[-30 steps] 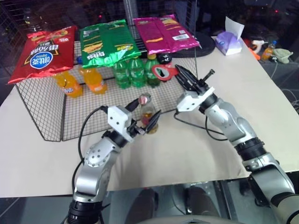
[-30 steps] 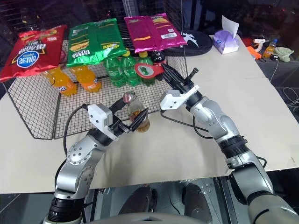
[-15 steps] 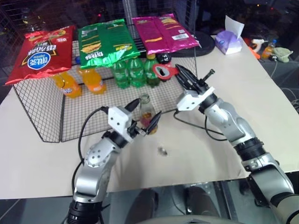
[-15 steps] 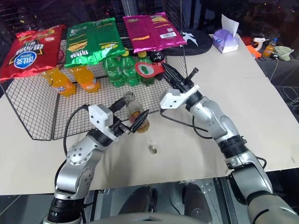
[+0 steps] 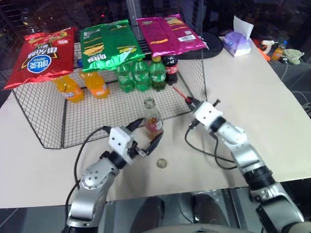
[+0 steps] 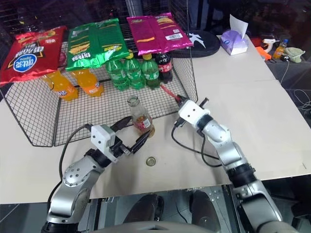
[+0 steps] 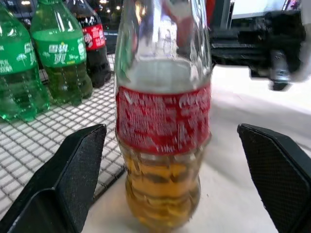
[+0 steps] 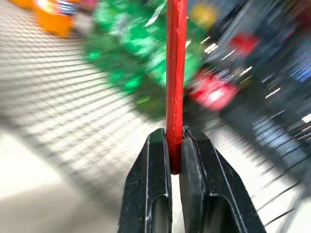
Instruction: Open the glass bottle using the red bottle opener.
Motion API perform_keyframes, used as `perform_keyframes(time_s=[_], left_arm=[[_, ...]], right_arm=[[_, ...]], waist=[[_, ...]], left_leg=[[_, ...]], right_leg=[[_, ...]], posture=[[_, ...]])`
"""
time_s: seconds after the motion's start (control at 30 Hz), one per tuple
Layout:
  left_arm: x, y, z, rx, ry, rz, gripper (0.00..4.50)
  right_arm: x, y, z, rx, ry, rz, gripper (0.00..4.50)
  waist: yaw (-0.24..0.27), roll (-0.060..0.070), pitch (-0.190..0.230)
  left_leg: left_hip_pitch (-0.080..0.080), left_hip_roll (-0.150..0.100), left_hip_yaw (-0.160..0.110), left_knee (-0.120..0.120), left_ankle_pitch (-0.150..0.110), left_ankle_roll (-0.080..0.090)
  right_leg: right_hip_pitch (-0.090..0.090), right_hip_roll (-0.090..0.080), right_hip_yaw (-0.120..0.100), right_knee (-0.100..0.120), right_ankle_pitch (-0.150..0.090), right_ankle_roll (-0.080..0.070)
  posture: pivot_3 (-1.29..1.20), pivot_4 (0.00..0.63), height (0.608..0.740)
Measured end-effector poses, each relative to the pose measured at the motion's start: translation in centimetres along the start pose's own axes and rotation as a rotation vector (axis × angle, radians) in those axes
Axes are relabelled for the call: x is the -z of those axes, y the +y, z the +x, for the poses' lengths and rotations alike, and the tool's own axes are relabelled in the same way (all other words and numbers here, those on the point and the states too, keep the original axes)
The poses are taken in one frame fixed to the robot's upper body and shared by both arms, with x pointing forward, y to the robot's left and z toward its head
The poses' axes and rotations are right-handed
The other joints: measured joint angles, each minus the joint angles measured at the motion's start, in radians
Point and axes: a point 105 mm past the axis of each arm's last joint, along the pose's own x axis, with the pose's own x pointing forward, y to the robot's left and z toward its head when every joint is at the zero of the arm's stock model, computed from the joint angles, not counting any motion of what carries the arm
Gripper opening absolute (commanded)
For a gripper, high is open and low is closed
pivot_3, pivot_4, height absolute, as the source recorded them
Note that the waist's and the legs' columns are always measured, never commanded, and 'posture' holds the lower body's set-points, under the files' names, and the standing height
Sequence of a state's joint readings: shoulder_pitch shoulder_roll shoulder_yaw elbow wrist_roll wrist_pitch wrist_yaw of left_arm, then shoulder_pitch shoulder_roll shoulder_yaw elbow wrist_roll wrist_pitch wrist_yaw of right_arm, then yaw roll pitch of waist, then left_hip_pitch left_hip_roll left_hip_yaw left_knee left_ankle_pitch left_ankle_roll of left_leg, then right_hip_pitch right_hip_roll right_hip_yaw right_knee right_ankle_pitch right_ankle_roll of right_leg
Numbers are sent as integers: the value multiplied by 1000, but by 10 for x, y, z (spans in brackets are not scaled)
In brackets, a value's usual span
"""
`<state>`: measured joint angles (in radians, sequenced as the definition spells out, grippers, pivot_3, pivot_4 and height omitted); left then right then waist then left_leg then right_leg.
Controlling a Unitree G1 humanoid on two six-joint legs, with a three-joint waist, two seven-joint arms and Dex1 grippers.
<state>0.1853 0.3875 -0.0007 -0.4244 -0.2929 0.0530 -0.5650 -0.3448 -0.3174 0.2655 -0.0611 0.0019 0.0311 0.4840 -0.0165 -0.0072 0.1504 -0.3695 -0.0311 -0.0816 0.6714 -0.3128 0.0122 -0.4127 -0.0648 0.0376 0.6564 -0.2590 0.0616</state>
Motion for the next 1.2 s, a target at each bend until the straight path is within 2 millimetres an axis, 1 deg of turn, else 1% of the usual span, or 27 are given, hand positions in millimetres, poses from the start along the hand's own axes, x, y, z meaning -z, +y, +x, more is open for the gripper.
perform_keyframes(time_s=[0.1, 0.13, 0.2, 0.27, 0.3, 0.33, 0.37, 0.4, 0.43, 0.47, 0.53, 0.57, 0.63, 0.7, 0.73, 0.77, 0.83, 0.93, 1.0, 1.1, 1.2], left_arm=[[13, -1, -18, -3, 67, -9, 4459], [14, 0, -20, -9, 72, -11, 4459], [16, 8, -31, -57, 81, -35, 4459], [15, 11, -34, -76, 75, -52, 4459], [14, 13, -37, -91, 68, -62, 4500], [13, 13, -38, -97, 65, -64, 4500], [12, 14, -39, -105, 62, -74, 4500], [12, 13, -40, -110, 62, -81, 4500], [14, 13, -41, -115, 70, -86, 4500], [15, 13, -43, -120, 78, -89, 4500], [19, 13, -47, -139, 94, -96, 4500], [20, 14, -50, -148, 103, -98, 4500], [22, 19, -56, -177, 122, -99, 4500], [24, 20, -58, -183, 136, -107, 4500], [27, 19, -61, -189, 153, -120, 4500], [28, 20, -62, -192, 157, -121, 4500], [33, 19, -68, -207, 190, -133, 4500], [34, 18, -74, -211, 210, -137, 4500], [37, 13, -80, -203, 234, -144, 4500], [37, 13, -86, -205, 251, -143, 4500], [35, 17, -88, -216, 249, -129, 4500]], right_arm=[[3, 22, -17, -141, 78, 203, 0], [4, 26, -20, -166, 98, 248, 0], [5, 40, -33, -256, 165, 382, 0], [8, 44, -38, -280, 203, 439, 0], [10, 48, -43, -305, 246, 487, 835], [11, 49, -45, -311, 261, 504, 1116], [13, 49, -46, -309, 279, 530, 1561], [13, 49, -47, -305, 290, 545, 2178], [13, 48, -48, -299, 295, 549, 2634], [13, 47, -48, -292, 296, 552, 2937], [19, 43, -55, -251, 314, 559, 4028], [22, 41, -57, -239, 324, 561, 4423], [28, 33, -64, -176, 326, 531, 4423], [30, 21, -69, -106, 301, 492, 4423], [30, 8, -75, -43, 258, 465, 4423], [30, 3, -77, -22, 245, 455, 4423], [30, -12, -91, 30, 178, 414, 4423], [34, -8, -107, -16, 162, 400, 4423], [41, -4, -122, -39, 157, 387, 4423], [51, -2, -138, -42, 180, 392, 4423], [53, -2, -145, -39, 178, 386, 4423]], waist=[[1, 0, 0], [2, 0, 0], [3, 0, 0], [4, 0, 0], [4, 0, 1], [4, -1, 1], [4, -1, 1], [4, -1, 1], [4, -1, 1], [4, -1, 1], [4, -1, 1], [4, -1, 1], [5, -1, 1], [5, -1, 1], [5, -1, 1], [5, -1, 1], [4, -1, 1], [4, -1, 1], [4, -1, 1], [4, -2, 1], [3, -2, 1]], left_leg=[[0, 0, 0, -1, 0, 0], [0, 0, 0, -1, 0, 0], [1, 0, -1, -1, -2, 3], [0, 0, -1, -1, -2, 3], [0, 0, -1, 0, -2, 3], [0, 0, -2, 0, -2, 3], [0, -1, -1, 0, -1, 2], [0, -1, -1, -1, -1, 1], [0, -1, -1, -1, -1, 1], [0, -1, -1, -1, -1, 1], [0, -1, -1, -1, 0, 1], [0, -1, -1, -1, 0, 1], [0, -1, -1, -1, 0, 0], [0, -1, -1, 0, 0, 0], [0, -1, -1, 0, 0, 0], [0, -1, -1, 0, 0, 0], [1, -1, -1, -1, 0, 0], [1, -1, -1, -1, 0, 1], [1, 0, 0, -1, -1, 1], [4, 0, 1, -1, -3, 5], [8, 0, 1, -1, -3, 5]], right_leg=[[0, -3, 0, -1, 0, 0], [0, -3, -1, -1, 0, 0], [1, -3, -2, 0, 0, 0], [1, -4, -2, 0, 0, 0], [1, -4, -2, 0, 0, 0], [1, -4, -3, 0, 0, 0], [1, -4, -3, 0, 0, 0], [1, -4, -2, 0, 0, 0], [1, -4, -3, 0, 0, 0], [1, -3, -3, 0, 0, 0], [1, -2, -3, -1, 0, 0], [1, -1, -3, -1, 0, 0], [1, 0, -3, -1, 0, 0], [1, 0, -3, 0, 0, 0], [1, 0, -3, 0, 0, 0], [1, 0, -3, 0, 0, 0], [1, 1, -2, 0, 0, 0], [1, 1, -2, 0, 0, 0], [2, 1, -2, 0, 0, 0], [4, 1, -1, 0, 0, 0], [7, 1, -1, 1, 0, 0]], posture=[[0, 150, 740], [0, 150, 740], [0, 150, 740], [0, 150, 740], [0, 150, 740], [0, 150, 740], [0, 150, 740], [0, 150, 740], [0, 150, 740], [0, 150, 740], [0, 150, 740], [0, 150, 740], [0, 150, 740], [0, 150, 740], [0, 150, 740], [0, 150, 740], [0, 150, 740], [0, 150, 740], [0, 150, 740], [0, 150, 740], [0, 150, 740]])
